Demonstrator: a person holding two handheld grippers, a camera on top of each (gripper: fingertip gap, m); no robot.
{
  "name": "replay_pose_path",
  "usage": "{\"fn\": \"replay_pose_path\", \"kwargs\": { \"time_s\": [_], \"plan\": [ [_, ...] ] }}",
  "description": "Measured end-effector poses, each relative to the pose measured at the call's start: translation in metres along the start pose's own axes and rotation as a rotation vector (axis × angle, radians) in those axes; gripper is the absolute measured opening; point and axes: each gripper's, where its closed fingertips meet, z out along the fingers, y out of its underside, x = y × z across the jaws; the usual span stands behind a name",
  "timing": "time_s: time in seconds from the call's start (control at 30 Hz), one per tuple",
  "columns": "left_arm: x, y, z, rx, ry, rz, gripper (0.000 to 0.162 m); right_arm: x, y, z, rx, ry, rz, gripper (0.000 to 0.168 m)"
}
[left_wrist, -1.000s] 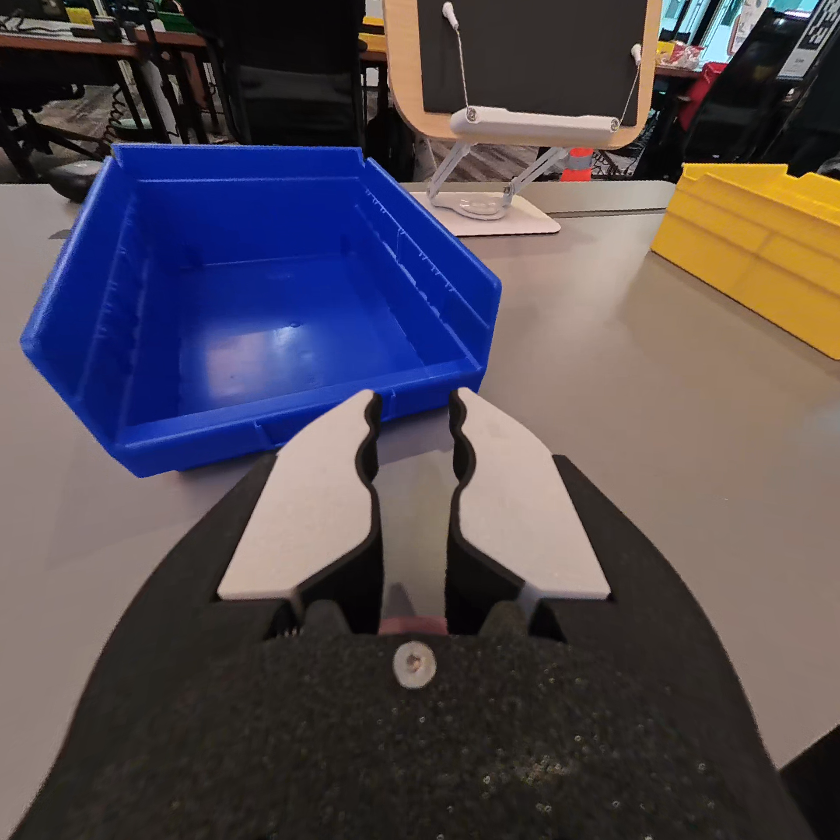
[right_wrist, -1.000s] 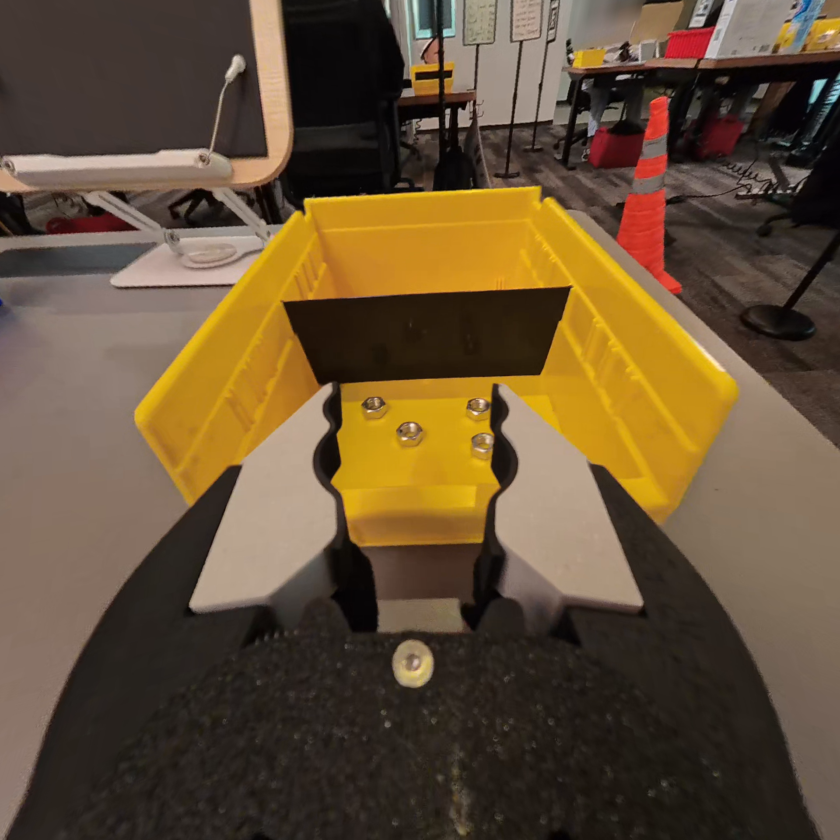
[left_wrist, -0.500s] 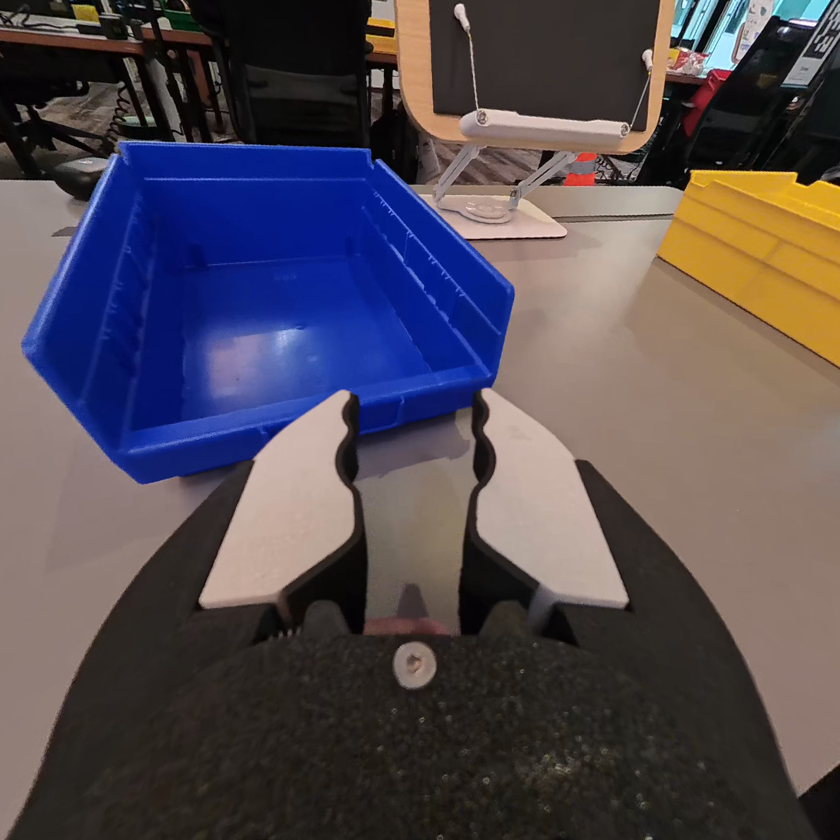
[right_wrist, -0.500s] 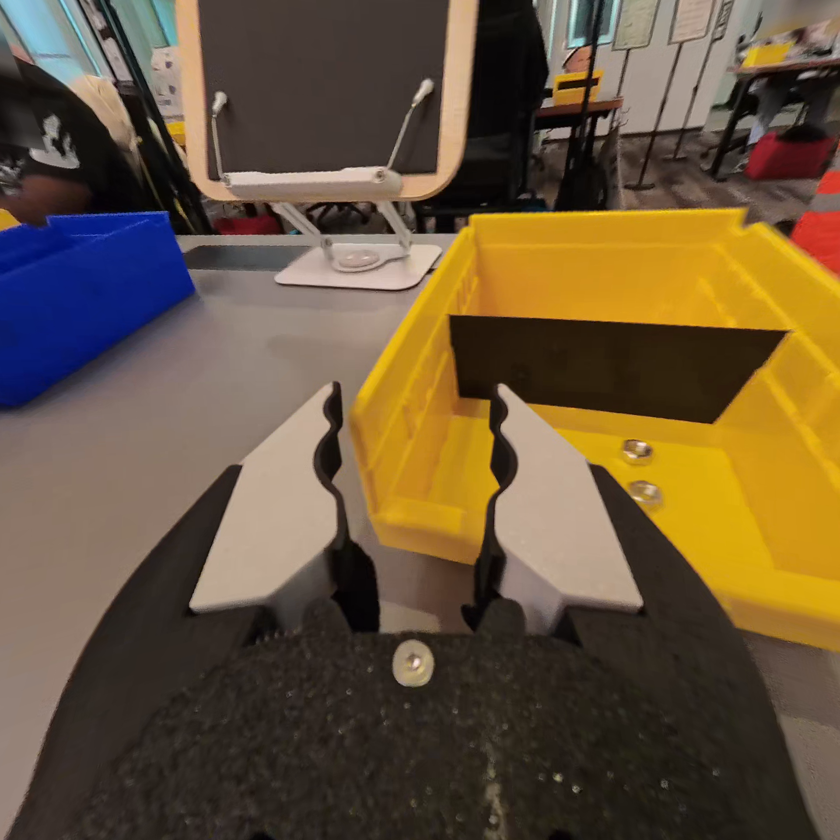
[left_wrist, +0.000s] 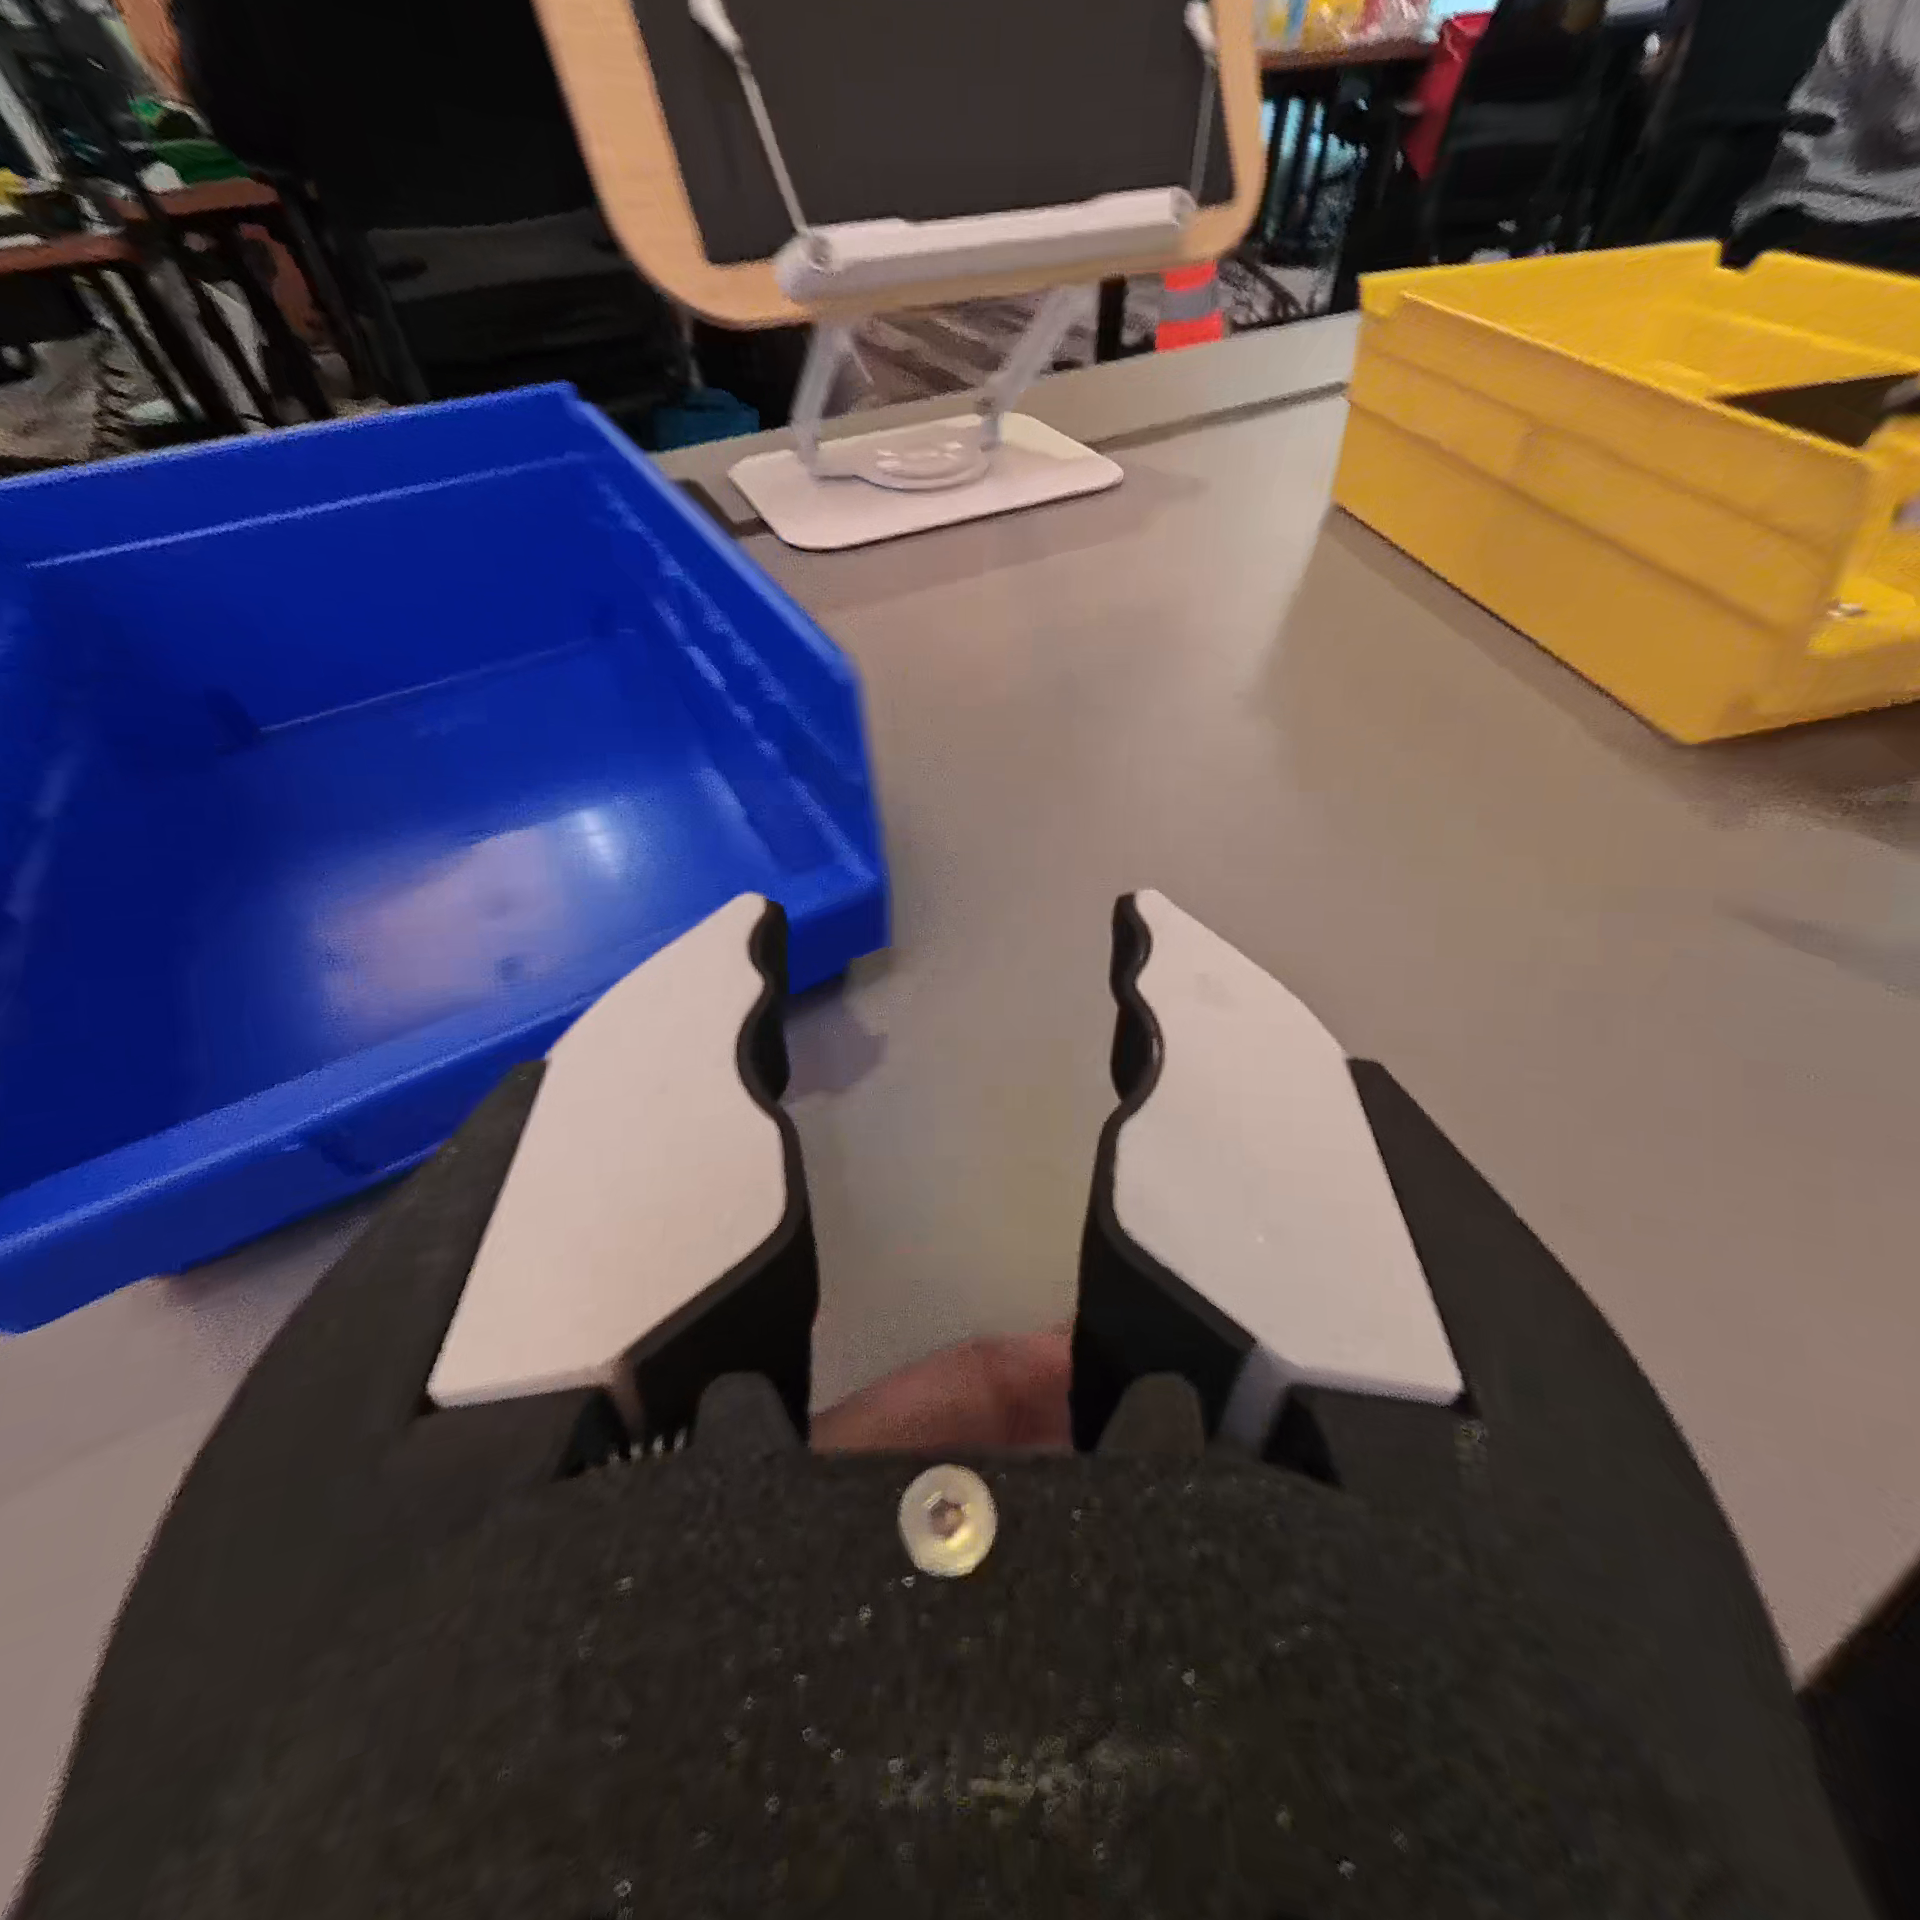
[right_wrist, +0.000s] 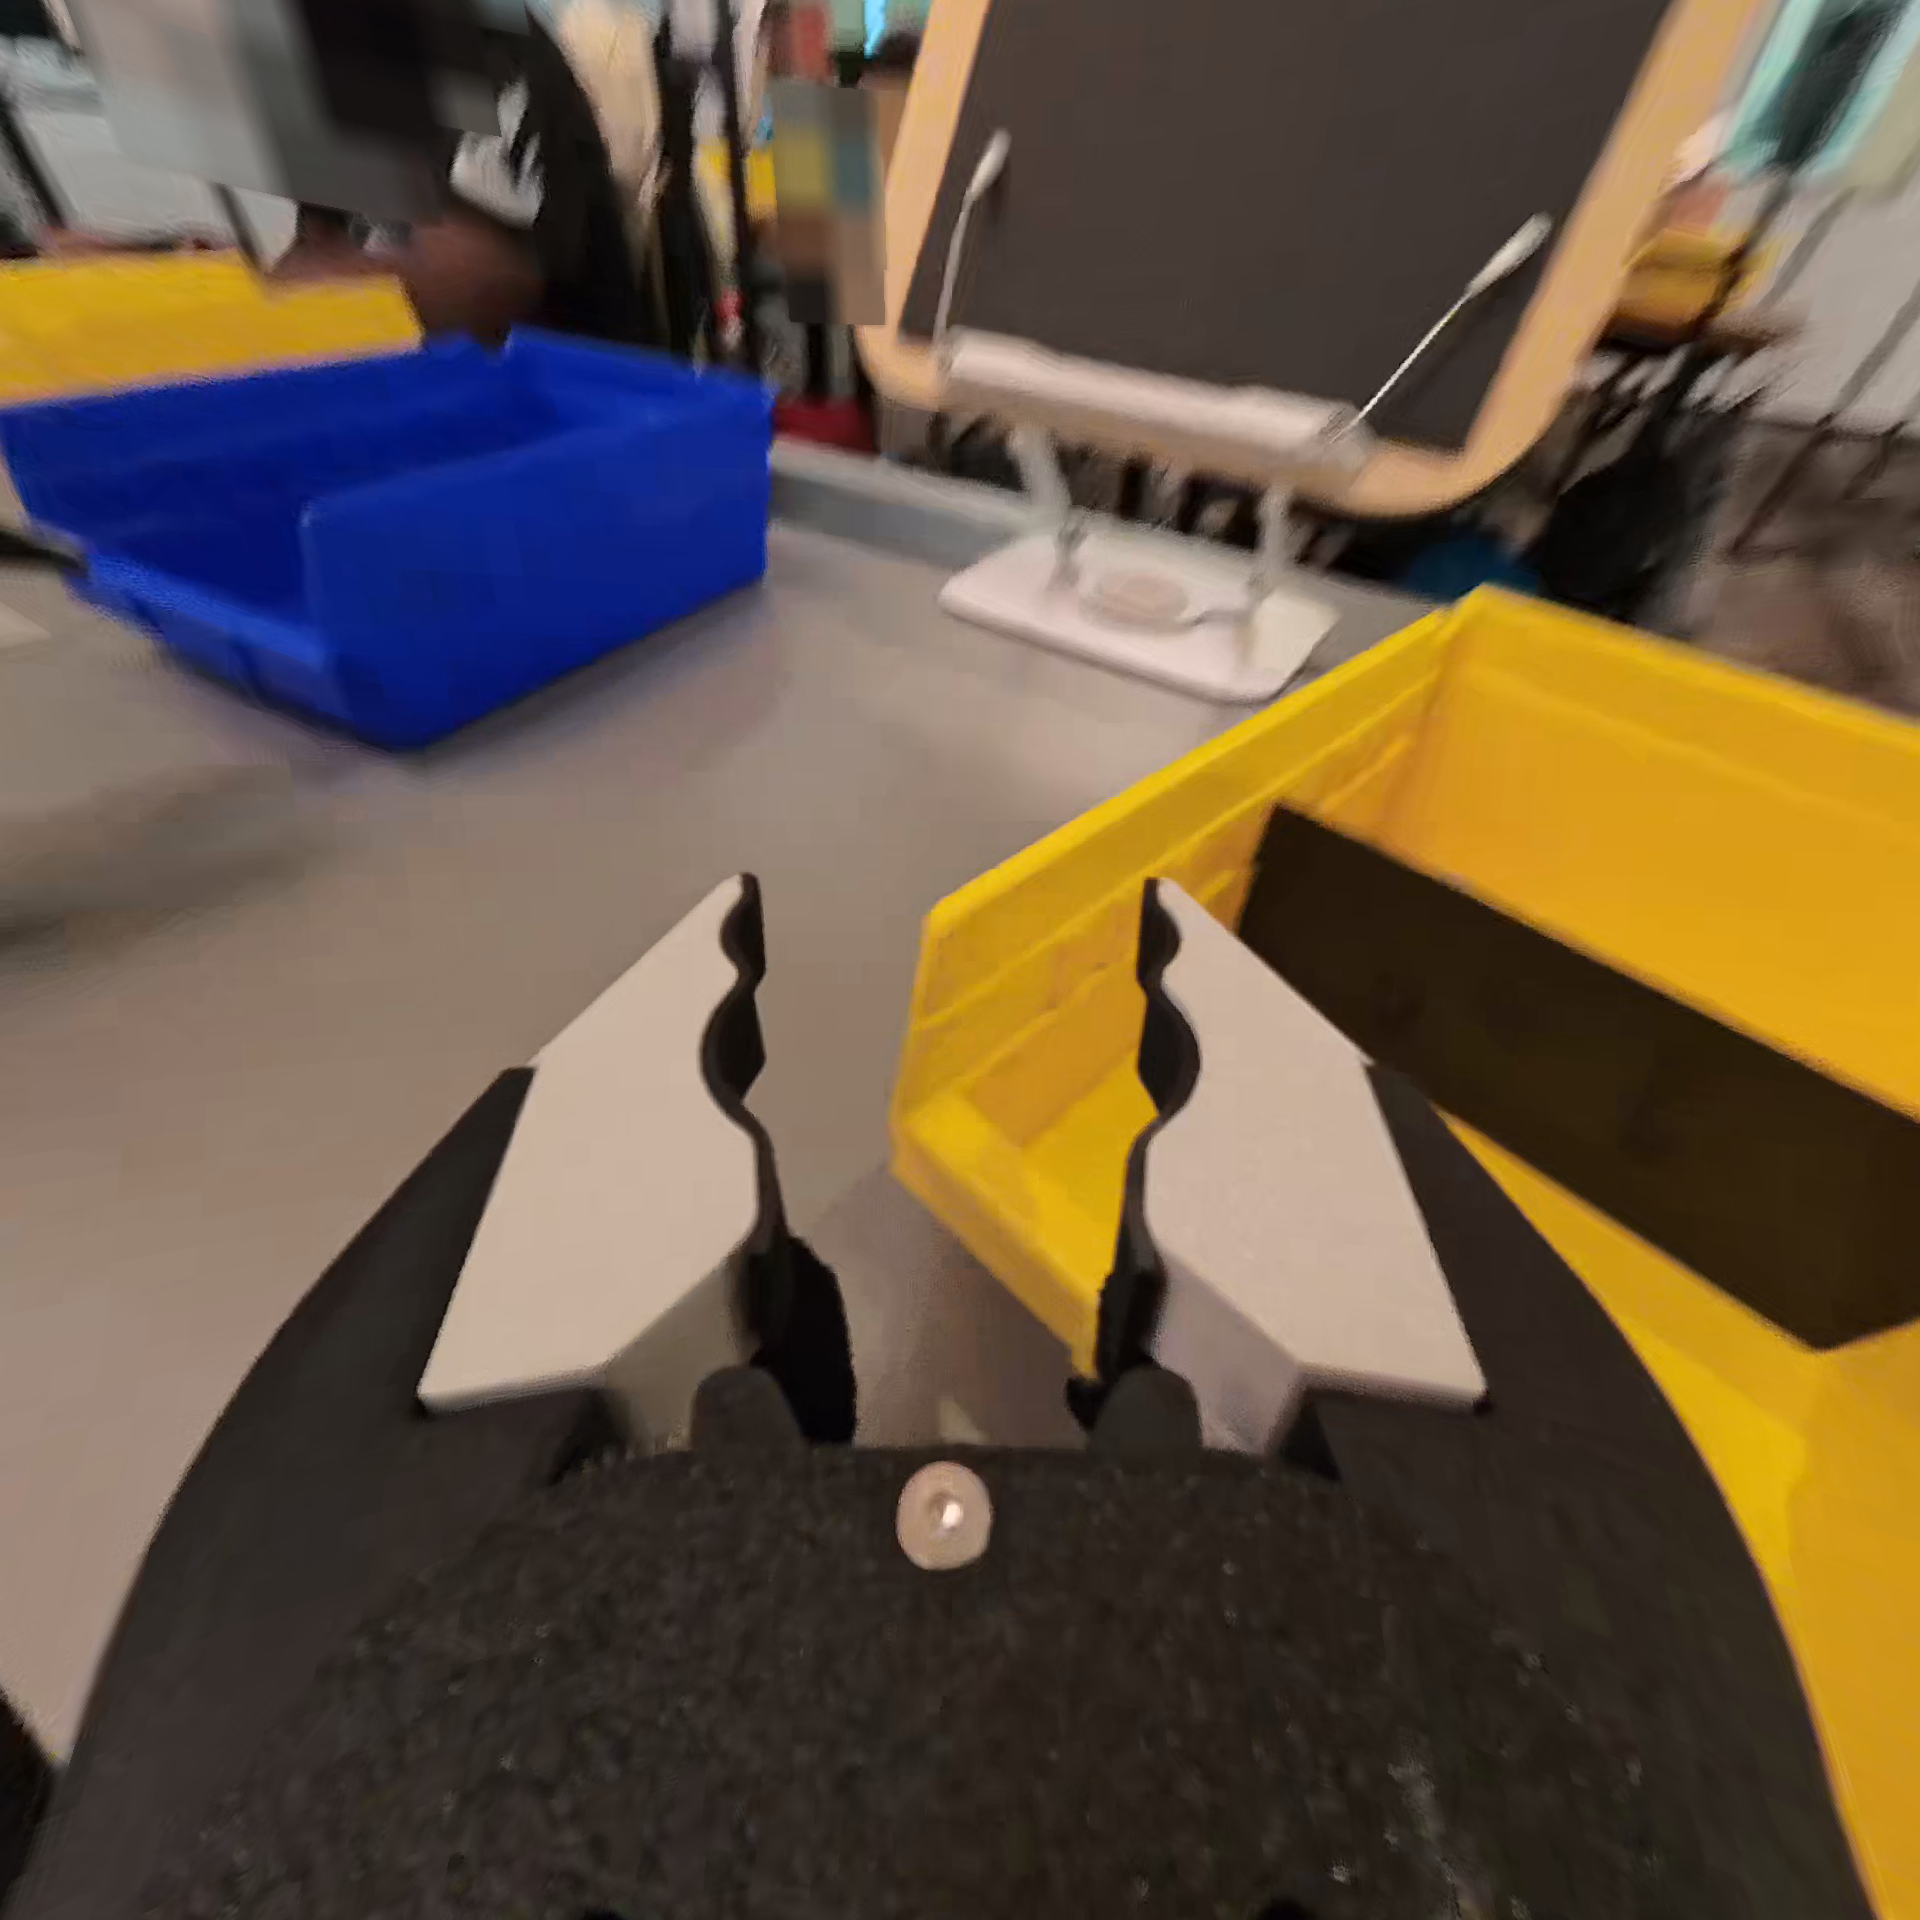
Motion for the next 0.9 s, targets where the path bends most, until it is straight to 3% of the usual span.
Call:
{"fn": "replay_pose_path", "kwargs": {
  "time_s": [0.13,0.27,0.33,0.47,0.6,0.67,0.73,0.8,0.9],
  "plan": [
    [0.085,-0.019,0.024,0.025,0.218,-0.072,0.056,0.066,-0.037,-0.047,0.198,0.32,0.028,0.07],
    [0.173,-0.053,0.064,0.068,0.348,-0.022,0.065,0.144,-0.02,-0.096,0.2,0.63,0.098,0.068],
    [0.21,-0.066,0.092,0.05,0.381,-0.026,0.07,0.164,0.003,-0.103,0.121,0.688,0.142,0.067],
    [0.264,-0.066,0.16,-0.059,0.4,-0.039,0.075,0.17,0.044,-0.09,-0.015,0.65,0.284,0.064],
    [0.27,-0.052,0.21,-0.128,0.257,0.014,0.072,0.165,0.066,-0.079,-0.115,0.625,0.312,0.04],
    [0.261,-0.05,0.22,-0.14,0.208,-0.033,0.057,0.168,0.067,-0.079,-0.108,0.651,0.345,0.029],
    [0.25,-0.049,0.223,-0.153,0.175,-0.095,0.03,0.171,0.068,-0.08,-0.119,0.672,0.347,0.02],
    [0.242,-0.049,0.224,-0.172,0.139,-0.081,0.023,0.172,0.069,-0.082,-0.137,0.671,0.359,0.004],
    [0.224,-0.045,0.219,-0.199,0.02,0.006,0.008,0.162,0.066,-0.077,-0.151,0.679,0.338,0.004]
  ]
}}
